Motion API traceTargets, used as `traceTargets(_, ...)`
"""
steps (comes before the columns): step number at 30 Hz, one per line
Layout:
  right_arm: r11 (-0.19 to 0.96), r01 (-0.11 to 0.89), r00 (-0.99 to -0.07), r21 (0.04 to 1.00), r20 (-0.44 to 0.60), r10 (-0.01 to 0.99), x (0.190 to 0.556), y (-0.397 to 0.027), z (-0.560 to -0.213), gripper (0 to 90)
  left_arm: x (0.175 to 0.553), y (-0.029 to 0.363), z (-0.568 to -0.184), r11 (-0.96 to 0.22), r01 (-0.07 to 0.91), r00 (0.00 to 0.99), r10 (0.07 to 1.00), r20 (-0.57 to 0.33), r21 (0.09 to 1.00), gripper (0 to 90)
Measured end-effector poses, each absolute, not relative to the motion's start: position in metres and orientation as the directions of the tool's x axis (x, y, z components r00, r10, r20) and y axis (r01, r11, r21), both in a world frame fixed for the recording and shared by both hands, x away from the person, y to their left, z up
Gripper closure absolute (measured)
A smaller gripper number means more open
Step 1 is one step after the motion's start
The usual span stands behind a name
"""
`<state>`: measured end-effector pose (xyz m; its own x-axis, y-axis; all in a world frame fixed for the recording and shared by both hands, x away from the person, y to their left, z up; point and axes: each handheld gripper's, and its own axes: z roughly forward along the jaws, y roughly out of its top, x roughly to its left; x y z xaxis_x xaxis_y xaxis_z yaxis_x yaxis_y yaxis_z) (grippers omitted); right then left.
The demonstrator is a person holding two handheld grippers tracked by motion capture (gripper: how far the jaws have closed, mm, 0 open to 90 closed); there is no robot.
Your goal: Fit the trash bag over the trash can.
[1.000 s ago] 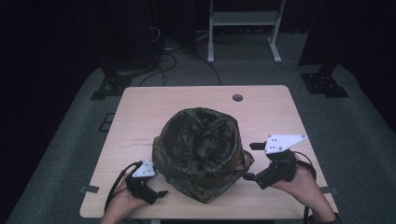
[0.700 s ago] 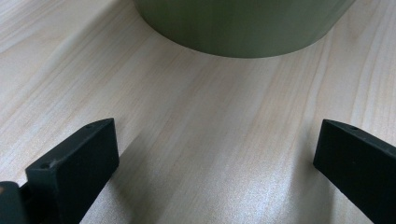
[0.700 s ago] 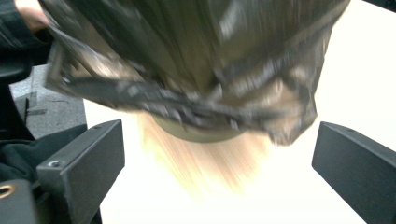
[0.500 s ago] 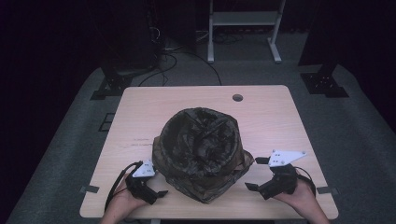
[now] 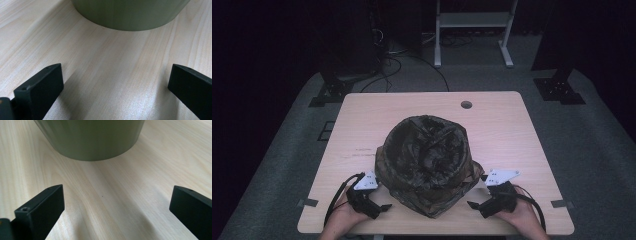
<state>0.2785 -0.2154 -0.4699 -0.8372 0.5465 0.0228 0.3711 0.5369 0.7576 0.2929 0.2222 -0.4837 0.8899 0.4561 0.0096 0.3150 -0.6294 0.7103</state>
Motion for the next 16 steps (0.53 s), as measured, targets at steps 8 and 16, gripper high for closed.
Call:
traceTargets(8, 0.59, 0.375, -0.836, 0.715, -0.014, 0.548, 0.281, -0.203, -0.484, 0.0, 0.293, 0.222, -0.484, -0.63, 0.314, 0.89, 0.455, 0.01, 0.71, 0.0)
traceTargets(16, 0.595, 0.389, -0.839, 0.703, 0.003, 0.545, 0.28, -0.199, -0.487, 0.0, 0.293, 0.222, -0.484, -0.631, 0.314, 0.891, 0.454, 0.01, 0.71, 0.0)
